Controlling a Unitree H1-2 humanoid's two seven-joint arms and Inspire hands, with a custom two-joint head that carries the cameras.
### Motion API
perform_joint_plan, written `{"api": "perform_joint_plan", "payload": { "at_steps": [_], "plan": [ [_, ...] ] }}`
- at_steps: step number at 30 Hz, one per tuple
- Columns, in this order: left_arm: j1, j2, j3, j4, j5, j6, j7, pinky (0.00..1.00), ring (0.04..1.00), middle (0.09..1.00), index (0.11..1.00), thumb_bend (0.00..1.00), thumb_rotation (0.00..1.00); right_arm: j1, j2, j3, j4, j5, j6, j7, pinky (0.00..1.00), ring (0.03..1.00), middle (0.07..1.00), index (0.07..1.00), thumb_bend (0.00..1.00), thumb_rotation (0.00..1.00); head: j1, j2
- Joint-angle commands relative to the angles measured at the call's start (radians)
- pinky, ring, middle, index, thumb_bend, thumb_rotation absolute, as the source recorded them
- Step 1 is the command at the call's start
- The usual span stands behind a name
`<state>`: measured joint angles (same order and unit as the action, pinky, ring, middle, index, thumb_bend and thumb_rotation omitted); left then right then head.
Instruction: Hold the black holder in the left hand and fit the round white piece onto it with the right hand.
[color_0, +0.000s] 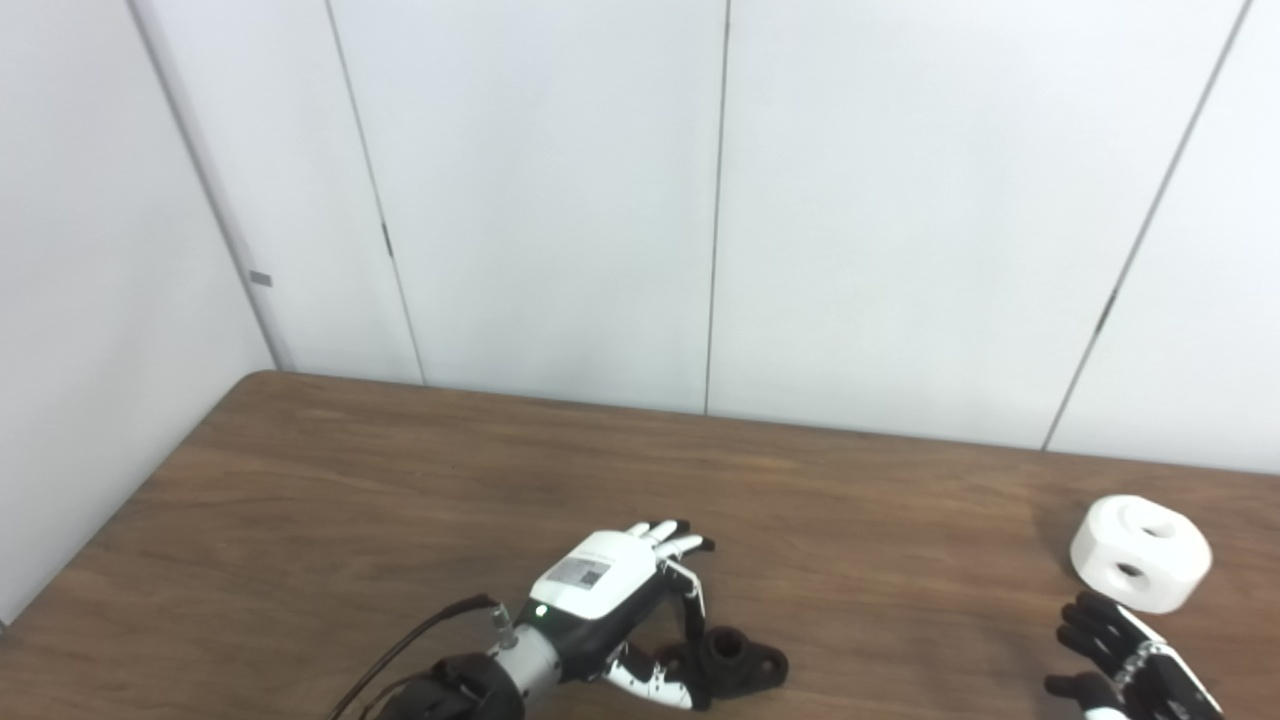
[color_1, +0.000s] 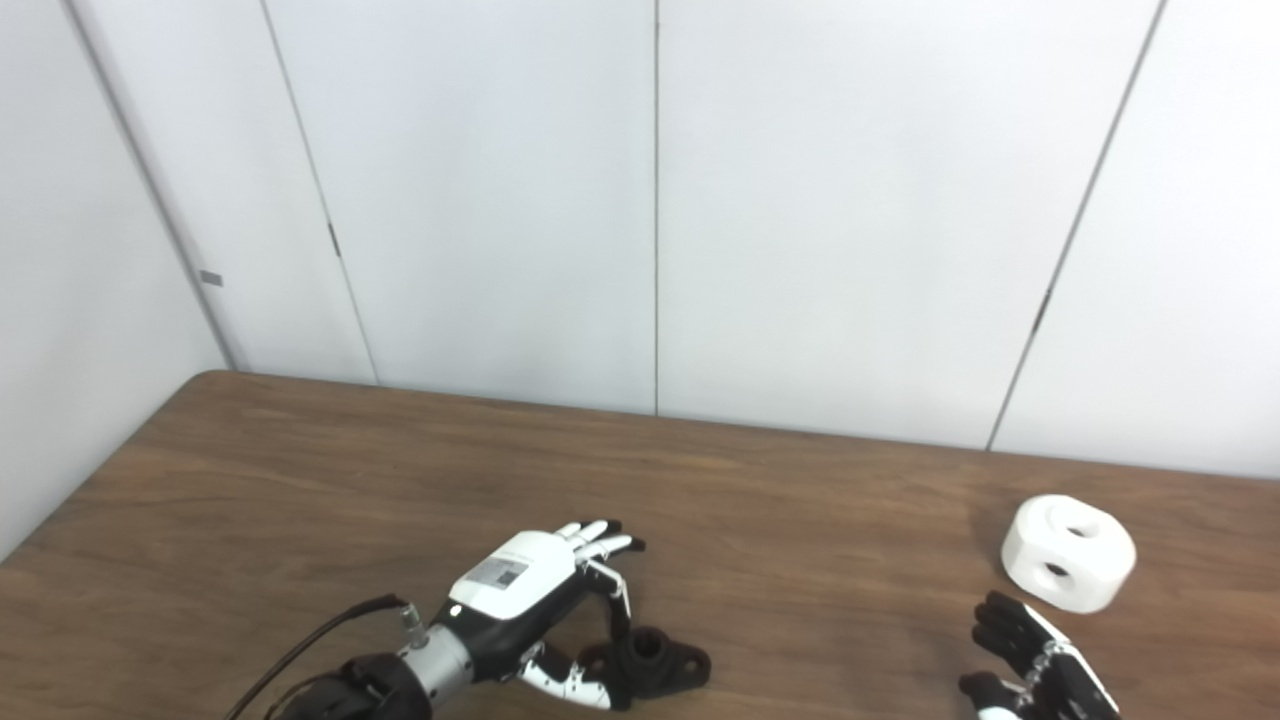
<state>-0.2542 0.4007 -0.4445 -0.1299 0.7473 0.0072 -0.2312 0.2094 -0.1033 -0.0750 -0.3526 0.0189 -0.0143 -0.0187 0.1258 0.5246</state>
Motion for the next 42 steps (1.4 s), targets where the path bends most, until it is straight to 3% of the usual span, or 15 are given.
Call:
{"api": "perform_joint_plan", "payload": {
  "at_steps": [1, 9, 14, 19, 26, 42],
  "plan": [
    [0.008, -0.006, -0.009, -0.039, 0.007, -0.04, -0.007, 1.0, 1.0, 0.939, 0.482, 0.51, 0.05, 0.066, 0.029, 0.002, -0.026, -0.022, -0.04, -0.014, 0.61, 0.787, 0.794, 0.785, 0.48, 0.53, -0.002, 0.001],
    [0.037, -0.027, -0.01, -0.088, -0.013, -0.064, -0.039, 1.0, 1.0, 0.941, 0.483, 0.52, 0.05, 0.071, 0.028, 0.01, -0.027, -0.04, -0.059, -0.021, 0.62, 0.778, 0.8, 0.786, 0.53, 0.52, -0.043, 0.021],
    [0.023, -0.023, 0.001, -0.079, -0.054, -0.093, -0.072, 1.0, 1.0, 0.949, 0.483, 0.51, 0.05, 0.076, 0.019, 0.014, -0.037, -0.031, -0.065, -0.01, 0.64, 0.784, 0.807, 0.796, 0.55, 0.52, -0.06, 0.06],
    [-0.015, -0.022, 0.031, -0.038, -0.09, -0.15, -0.072, 1.0, 1.0, 0.949, 0.483, 0.51, 0.05, 0.08, 0.017, 0.012, -0.066, -0.041, -0.047, -0.012, 0.65, 0.78, 0.808, 0.798, 0.57, 0.53, -0.072, 0.105],
    [-0.042, -0.026, 0.048, -0.043, -0.106, -0.143, -0.119, 1.0, 1.0, 0.947, 0.483, 0.52, 0.05, 0.063, 0.02, 0.01, -0.102, -0.039, -0.001, -0.014, 0.68, 0.789, 0.814, 0.797, 0.56, 0.51, -0.091, 0.144],
    [-0.054, -0.032, 0.078, -0.047, -0.117, -0.169, -0.124, 1.0, 1.0, 0.949, 0.482, 0.51, 0.05, 0.033, 0.012, 0.012, -0.114, -0.039, 0.014, -0.01, 0.67, 0.778, 0.803, 0.795, 0.55, 0.51, -0.1, 0.167]
  ]
}}
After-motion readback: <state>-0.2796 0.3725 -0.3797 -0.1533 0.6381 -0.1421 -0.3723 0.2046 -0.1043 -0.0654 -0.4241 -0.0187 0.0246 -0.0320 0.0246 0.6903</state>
